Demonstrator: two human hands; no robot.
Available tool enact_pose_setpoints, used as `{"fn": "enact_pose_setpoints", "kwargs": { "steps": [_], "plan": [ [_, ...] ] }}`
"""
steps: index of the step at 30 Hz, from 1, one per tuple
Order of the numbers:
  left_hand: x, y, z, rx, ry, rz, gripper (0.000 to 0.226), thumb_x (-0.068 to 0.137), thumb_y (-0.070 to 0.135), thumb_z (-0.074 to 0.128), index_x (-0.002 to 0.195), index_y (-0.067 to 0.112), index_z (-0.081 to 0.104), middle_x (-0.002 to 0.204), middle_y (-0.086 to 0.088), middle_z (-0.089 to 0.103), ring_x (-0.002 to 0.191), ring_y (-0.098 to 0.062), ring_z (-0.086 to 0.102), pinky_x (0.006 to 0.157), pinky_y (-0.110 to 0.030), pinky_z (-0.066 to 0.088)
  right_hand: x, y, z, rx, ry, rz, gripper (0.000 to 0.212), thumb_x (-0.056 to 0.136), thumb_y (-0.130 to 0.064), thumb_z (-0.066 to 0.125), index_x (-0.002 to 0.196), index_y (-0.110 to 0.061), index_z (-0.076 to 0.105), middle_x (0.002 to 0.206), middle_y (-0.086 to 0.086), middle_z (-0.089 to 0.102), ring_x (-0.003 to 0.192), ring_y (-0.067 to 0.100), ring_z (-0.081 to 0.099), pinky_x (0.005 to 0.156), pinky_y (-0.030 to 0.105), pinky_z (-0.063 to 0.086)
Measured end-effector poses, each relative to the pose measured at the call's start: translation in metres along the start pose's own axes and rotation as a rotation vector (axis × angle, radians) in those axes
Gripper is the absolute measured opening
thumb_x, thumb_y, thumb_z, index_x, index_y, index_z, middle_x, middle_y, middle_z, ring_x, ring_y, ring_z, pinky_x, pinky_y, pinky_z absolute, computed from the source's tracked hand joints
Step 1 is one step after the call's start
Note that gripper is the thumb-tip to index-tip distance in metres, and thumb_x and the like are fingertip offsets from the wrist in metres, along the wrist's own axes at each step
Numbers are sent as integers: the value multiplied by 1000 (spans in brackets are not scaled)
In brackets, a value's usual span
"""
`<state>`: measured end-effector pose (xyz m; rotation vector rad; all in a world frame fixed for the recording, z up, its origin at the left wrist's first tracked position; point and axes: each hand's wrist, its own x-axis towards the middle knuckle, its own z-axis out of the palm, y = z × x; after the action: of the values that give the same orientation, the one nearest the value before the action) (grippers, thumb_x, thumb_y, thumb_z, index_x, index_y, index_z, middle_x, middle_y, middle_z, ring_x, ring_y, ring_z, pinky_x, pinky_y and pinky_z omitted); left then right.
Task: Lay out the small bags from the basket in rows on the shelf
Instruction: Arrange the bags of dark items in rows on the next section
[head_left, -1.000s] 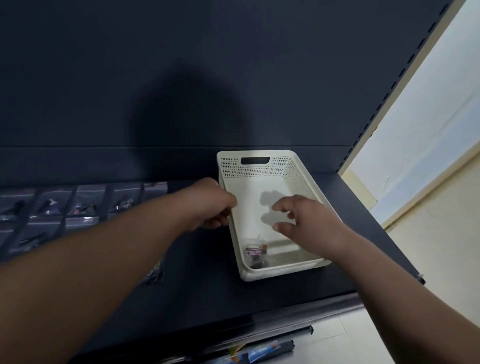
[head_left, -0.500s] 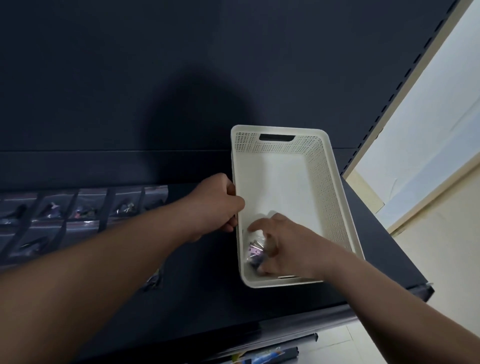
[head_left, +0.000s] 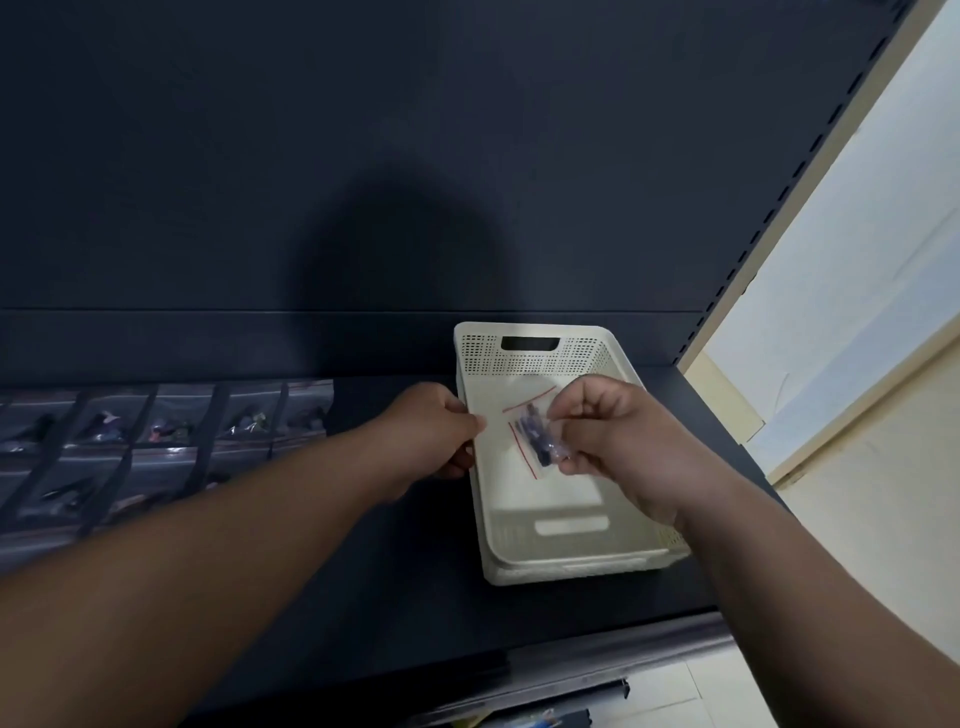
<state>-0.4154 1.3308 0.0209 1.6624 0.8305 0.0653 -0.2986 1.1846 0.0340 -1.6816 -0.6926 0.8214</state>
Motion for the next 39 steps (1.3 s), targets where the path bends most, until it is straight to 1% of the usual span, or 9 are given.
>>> {"fn": "enact_pose_setpoints", "kwargs": {
  "steps": [4, 6, 11, 15, 20, 24, 28, 31, 39],
  "plan": [
    [-10, 0, -8, 145, 167, 155, 4, 92, 27, 55, 90, 24, 58, 91, 5, 63, 81, -9, 58, 72, -27, 50, -5, -12, 9, 112, -13, -33, 21, 84, 10, 57, 78, -10, 59, 60, -2, 57, 52, 10, 58, 51, 21, 51],
    [-24, 6, -15, -10, 121, 178, 17, 95, 35, 48, 94, 23, 61, 97, 3, 65, 88, -12, 60, 79, -31, 50, -8, -18, 20, 134, -40, -61, 20, 84, 10, 57, 78, -10, 58, 59, -2, 58, 51, 10, 58, 50, 21, 51],
    [-68, 0, -38, -308, -166, 95, 40, 87, 46, 53, 103, 11, 62, 96, -17, 70, 80, -26, 66, 70, -32, 54, -15, -32, 66, 46, -126, -146, 18, 84, 5, 60, 77, -11, 57, 59, -3, 60, 52, 10, 56, 52, 23, 49],
    [-88, -28, -64, -362, -50, 140, 9, 87, 16, 63, 93, 11, 59, 80, -9, 68, 65, -15, 65, 56, -23, 54, -22, -36, 113, 58, -131, -143, 15, 82, 3, 64, 82, -11, 58, 64, 1, 60, 54, 10, 57, 51, 23, 51],
    [-118, -64, -109, -407, 47, 140, 11, 87, 12, 64, 80, 11, 55, 59, -5, 64, 51, -13, 61, 49, -23, 51, -33, -34, 178, 141, -135, -85, 6, 87, -9, 62, 86, -14, 60, 72, 3, 63, 57, 10, 59, 52, 23, 50],
    [-144, -94, -155, -400, 135, 155, 12, 85, 10, 66, 79, 10, 56, 65, -8, 64, 53, -16, 61, 53, -28, 51, -42, -33, 234, 138, -272, -27, 35, 73, -10, 76, 103, -18, 60, 84, -1, 70, 72, 12, 64, 63, 27, 52],
    [-170, -119, -196, -459, 158, 146, 4, 88, 11, 62, 85, 9, 60, 65, -7, 65, 52, -12, 60, 48, -21, 48, -53, -39, 289, 129, -245, -60, 13, 81, 0, 67, 82, -10, 60, 64, 0, 65, 55, 11, 57, 51, 21, 44],
    [-183, -134, -218, -595, 159, 104, 14, 91, 9, 56, 78, 13, 60, 63, -3, 65, 50, -10, 61, 49, -22, 51, -59, -42, 323, 214, -208, -20, 21, 85, -3, 62, 67, -13, 59, 66, 8, 59, 59, 18, 51, 56, 28, 41],
    [-206, -175, -268, -708, 169, -56, 16, 92, 5, 48, 105, 7, 57, 77, -12, 67, 63, -23, 68, 54, -28, 55, -76, -39, 383, 486, -69, 185, 24, 88, 3, 54, 71, -14, 53, 61, 1, 62, 51, 8, 60, 54, 21, 54]
  ]
}}
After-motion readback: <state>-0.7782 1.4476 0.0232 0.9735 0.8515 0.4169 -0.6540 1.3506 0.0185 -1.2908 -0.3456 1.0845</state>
